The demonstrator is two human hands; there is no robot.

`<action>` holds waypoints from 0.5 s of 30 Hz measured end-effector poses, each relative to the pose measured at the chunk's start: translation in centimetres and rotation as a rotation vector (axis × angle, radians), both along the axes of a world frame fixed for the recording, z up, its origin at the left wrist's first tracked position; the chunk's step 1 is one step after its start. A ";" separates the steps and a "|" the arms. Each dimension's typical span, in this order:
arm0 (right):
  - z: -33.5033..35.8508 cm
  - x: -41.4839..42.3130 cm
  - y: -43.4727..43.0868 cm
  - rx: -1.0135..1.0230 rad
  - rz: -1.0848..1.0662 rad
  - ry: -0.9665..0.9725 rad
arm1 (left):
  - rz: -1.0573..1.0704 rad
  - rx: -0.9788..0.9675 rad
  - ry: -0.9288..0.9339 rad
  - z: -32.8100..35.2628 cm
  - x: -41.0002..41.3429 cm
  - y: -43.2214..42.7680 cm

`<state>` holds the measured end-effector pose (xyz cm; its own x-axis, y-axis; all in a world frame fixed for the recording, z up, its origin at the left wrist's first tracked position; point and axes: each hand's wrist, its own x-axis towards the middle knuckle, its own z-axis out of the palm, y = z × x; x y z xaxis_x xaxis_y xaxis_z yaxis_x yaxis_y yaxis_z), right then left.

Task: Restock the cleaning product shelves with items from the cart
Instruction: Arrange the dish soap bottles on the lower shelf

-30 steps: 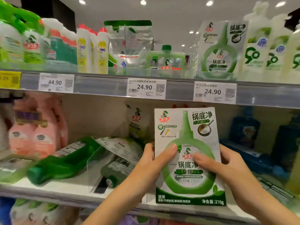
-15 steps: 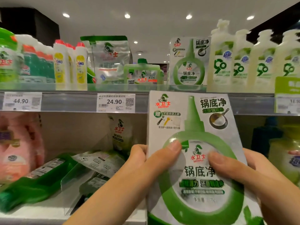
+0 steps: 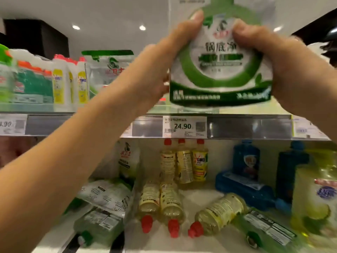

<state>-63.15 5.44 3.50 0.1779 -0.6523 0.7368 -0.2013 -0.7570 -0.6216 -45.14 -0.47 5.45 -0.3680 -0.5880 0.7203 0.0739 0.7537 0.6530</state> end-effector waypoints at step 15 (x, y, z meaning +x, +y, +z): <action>0.5 -2.4 -7.8 0.174 -0.184 0.249 | 0.227 0.097 -0.391 -1.1 0.1 -4.2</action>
<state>-65.56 -2.32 3.95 0.2060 -0.8018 0.5609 -0.4856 -0.5814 -0.6528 -45.02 -4.64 4.34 -0.4547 -0.7432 0.4909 -0.3520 0.6562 0.6674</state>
